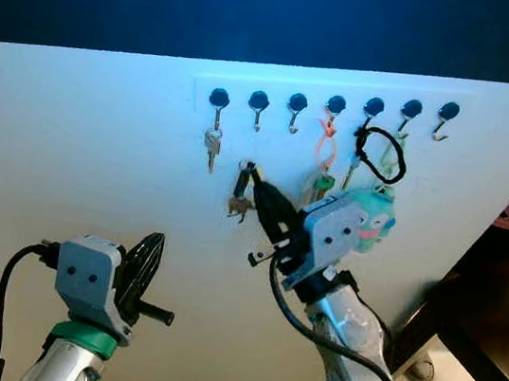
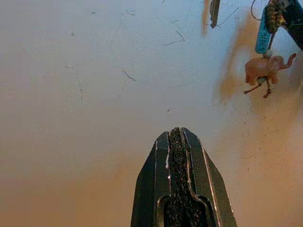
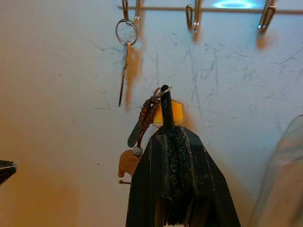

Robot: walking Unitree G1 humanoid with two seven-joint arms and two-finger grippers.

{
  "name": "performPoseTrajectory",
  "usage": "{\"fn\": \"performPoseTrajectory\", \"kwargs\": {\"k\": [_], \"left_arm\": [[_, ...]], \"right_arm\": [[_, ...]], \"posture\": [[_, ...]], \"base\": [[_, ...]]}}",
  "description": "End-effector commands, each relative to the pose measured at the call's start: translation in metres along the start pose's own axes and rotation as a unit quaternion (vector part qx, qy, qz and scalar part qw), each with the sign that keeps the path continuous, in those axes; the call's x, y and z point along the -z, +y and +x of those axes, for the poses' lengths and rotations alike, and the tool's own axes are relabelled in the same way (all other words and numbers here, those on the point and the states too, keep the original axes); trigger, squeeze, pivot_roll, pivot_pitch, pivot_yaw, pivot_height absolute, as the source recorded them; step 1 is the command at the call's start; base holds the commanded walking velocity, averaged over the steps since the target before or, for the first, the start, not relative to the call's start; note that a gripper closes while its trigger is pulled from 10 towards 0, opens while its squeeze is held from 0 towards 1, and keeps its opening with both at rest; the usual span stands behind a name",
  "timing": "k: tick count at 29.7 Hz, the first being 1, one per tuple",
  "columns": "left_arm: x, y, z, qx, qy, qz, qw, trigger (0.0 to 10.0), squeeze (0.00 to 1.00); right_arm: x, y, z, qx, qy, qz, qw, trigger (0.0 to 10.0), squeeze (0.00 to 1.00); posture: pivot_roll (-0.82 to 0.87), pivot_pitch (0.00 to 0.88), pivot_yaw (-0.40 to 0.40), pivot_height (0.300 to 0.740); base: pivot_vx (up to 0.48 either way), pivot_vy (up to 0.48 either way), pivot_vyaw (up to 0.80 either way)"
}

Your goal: Hang keys on a hook

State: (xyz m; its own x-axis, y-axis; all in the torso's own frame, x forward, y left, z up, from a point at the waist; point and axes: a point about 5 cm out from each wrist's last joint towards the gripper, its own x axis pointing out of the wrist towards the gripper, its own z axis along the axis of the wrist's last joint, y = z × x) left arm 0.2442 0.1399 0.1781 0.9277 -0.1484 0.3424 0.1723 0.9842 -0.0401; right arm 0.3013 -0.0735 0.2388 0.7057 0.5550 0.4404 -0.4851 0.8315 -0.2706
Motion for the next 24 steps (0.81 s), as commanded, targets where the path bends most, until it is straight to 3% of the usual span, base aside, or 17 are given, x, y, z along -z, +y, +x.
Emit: {"fn": "performPoseTrajectory", "kwargs": {"k": [1,5,10,24], "left_arm": [[0.004,0.001,-0.003,0.002,0.012,0.007,1.0,10.0,0.0],[0.004,0.001,-0.003,0.003,0.012,0.009,1.0,10.0,0.0],[0.003,0.002,-0.002,-0.002,0.009,0.013,1.0,10.0,0.0],[0.003,0.001,-0.001,0.0,0.007,0.013,1.0,10.0,0.0]], "right_arm": [[0.004,0.004,-0.002,-0.007,0.011,0.002,1.0,10.0,0.0],[0.005,0.005,-0.002,-0.009,0.012,0.002,1.0,10.0,0.0],[-0.013,0.008,0.004,-0.019,-0.039,0.027,0.999,10.0,0.0],[-0.035,-0.001,0.025,-0.03,-0.088,0.006,0.996,10.0,0.0]], "posture": [[-0.13,0.081,0.115,0.74],[-0.14,0.083,0.125,0.74],[-0.14,0.083,0.125,0.74],[-0.14,0.071,0.122,0.74]], "base": [[0.0,0.0,0.0],[0.0,0.0,0.0],[0.0,0.0,0.0],[0.0,0.0,0.0]]}}
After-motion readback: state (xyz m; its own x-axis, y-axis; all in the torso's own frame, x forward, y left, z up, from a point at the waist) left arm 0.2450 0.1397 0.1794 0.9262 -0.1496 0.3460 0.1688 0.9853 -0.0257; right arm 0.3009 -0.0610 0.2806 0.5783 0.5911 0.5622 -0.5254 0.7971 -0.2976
